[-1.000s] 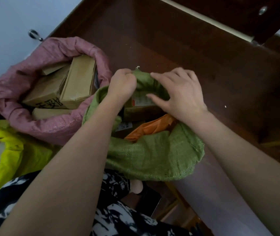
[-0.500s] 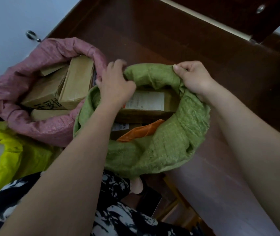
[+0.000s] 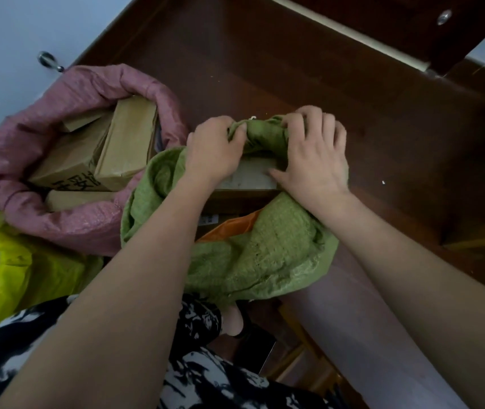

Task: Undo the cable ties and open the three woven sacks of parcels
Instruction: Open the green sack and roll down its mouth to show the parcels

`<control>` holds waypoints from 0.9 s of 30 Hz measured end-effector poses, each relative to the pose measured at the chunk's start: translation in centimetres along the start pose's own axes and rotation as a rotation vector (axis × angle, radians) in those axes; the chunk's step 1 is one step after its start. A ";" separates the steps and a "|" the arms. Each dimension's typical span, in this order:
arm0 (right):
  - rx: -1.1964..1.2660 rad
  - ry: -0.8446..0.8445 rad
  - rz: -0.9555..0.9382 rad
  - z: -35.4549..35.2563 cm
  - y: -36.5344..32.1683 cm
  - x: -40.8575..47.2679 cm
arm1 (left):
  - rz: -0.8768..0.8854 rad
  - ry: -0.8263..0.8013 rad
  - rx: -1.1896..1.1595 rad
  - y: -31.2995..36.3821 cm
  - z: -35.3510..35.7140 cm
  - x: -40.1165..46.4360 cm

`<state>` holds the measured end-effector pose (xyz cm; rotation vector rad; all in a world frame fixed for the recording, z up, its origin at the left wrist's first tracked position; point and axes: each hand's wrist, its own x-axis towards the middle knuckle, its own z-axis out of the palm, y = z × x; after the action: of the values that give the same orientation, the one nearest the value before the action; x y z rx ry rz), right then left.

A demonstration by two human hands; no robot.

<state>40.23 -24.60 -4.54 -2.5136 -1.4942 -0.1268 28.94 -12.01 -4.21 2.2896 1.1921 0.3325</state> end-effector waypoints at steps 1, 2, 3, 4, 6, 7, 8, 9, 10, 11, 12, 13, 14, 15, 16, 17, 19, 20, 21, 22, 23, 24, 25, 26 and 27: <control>-0.050 -0.016 0.025 0.3 0.4 -0.3 | -0.023 0.003 -0.035 -0.2 -0.1 0.1; -0.066 -0.025 0.071 0.3 1.0 -0.4 | -0.043 0.005 -0.060 -0.4 -0.1 0.3; -0.040 -0.033 0.123 0.2 1.6 -0.4 | -0.071 0.006 -0.079 -0.4 -0.3 0.4; 0.027 -0.049 0.175 0.2 2.3 -0.3 | -0.101 0.006 -0.106 -0.5 -0.4 0.4; 0.219 -0.099 0.276 -0.1 3.8 -0.1 | -0.156 -0.003 -0.146 -0.7 -0.5 0.6; 0.321 -0.120 0.349 -0.3 4.5 0.0 | -0.189 -0.015 -0.155 -0.7 -0.4 0.6; 0.464 -0.143 0.452 -0.6 5.2 0.2 | -0.227 -0.026 -0.172 -0.7 -0.4 0.6; 0.680 -0.166 0.596 -0.8 5.7 0.4 | -0.271 -0.031 -0.202 -0.8 -0.4 0.6; 0.950 -0.193 0.768 -1.1 6.0 0.7 | -0.314 -0.035 -0.238 -0.8 -0.3 0.5; 1.228 -0.220 0.939 -1.1 6.3 0.8 | -0.356 -0.040 -0.267 -0.9 -0.3 0.4; 1.461 -0.248 1.082 -0.8 6.5 0.8 | -0.393 -0.045 -0.287 -0.9 -0.3 0.4; 1.631 -0.281 1.191 -0.5 6.6 0.8 | -0.422 -0.045 -0.299 -0.9 -0.3 0.3; 1.740 -0.315 1.259 0.0 6.7 0.6 | -0.442 -0.042 -0.309 -1.0 -0.3 0.2; 1.779 -0.340 1.288 0.4 6.6 0.5 | -0.454 -0.036 -0.318 -1.1 -0.3 0.2; 1.754 -0.348 1.297 0.8 6.4 0.5 | -0.461 -0.028 -0.327 -1.1 -0.3 0.3; 1.689 -0.343 1.290 0.8 6.2 0.6 | -0.468 -0.021 -0.333 -1.2 -0.4 0.3; 1.519 -0.343 1.203 0.4 6.0 0.6 | -0.464 -0.001 -0.314 -1.3 -0.4 0.3; 1.406 -0.382 1.104 -0.1 5.9 0.6 | -0.455 0.012 -0.295 -1.3 -0.4 0.3; 1.249 -0.450 0.987 -0.6 5.8 0.5 | -0.449 0.024 -0.281 -1.4 -0.4 0.3; 1.049 -0.522 0.877 -1.3 5.6 0.3 | -0.449 0.032 -0.273 -1.4 -0.3 0.4; 0.837 -0.573 0.781 -1.7 5.6 0.1 | -0.453 0.039 -0.269 -1.3 -0.2 0.5; 0.656 -0.598 0.707 -1.9 5.7 -0.3 | -0.463 0.047 -0.264 -1.3 -0.2 0.6; 0.541 -0.594 0.662 -2.0 6.0 -0.6 | -0.477 0.057 -0.252 -1.3 -0.3 0.6; 0.506 -0.571 0.644 -2.1 6.3 -0.9 | -0.492 0.077 -0.241 -1.2 -0.5 0.6; 0.553 -0.528 0.657 -2.2 6.7 -1.2 | -0.507 0.101 -0.245 -1.2 -0.6 0.6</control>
<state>45.66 -29.20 -3.58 -2.4808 -0.5973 0.9662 28.18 -10.73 -4.43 1.7088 1.6291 0.3783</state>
